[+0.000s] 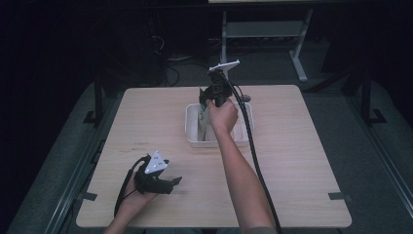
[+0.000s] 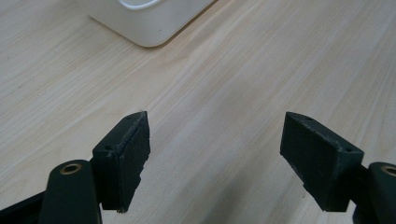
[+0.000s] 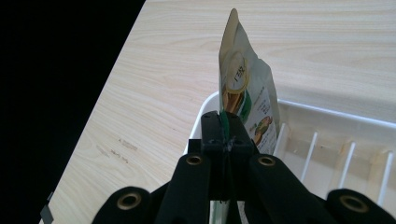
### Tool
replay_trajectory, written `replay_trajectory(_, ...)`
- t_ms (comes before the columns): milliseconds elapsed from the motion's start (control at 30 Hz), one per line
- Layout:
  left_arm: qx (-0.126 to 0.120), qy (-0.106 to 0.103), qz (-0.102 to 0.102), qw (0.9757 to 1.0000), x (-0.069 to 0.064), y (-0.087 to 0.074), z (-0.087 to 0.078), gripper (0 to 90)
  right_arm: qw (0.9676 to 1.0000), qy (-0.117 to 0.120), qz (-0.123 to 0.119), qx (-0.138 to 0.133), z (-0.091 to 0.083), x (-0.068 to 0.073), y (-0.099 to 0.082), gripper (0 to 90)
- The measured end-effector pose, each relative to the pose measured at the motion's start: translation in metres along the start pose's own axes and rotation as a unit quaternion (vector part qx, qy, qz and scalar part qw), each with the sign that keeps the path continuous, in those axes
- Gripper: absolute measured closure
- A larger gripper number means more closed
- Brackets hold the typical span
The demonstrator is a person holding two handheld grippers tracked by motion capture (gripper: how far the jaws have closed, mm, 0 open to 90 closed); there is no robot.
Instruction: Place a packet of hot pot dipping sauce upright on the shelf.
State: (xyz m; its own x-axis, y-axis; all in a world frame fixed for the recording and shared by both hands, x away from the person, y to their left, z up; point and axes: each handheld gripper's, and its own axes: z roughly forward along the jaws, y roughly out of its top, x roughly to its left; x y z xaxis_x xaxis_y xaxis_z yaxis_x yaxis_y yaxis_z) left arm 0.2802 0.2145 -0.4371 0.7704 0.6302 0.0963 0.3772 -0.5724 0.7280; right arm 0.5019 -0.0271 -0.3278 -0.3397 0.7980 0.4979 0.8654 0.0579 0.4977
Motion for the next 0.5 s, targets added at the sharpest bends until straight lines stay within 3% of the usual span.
replay_trajectory(500,0.004,0.002,0.0,1.0,0.0014,-0.0007,0.0012,23.7,0.9993,-0.008,-0.026,0.028,-0.0034,0.0021,-0.0021,84.6)
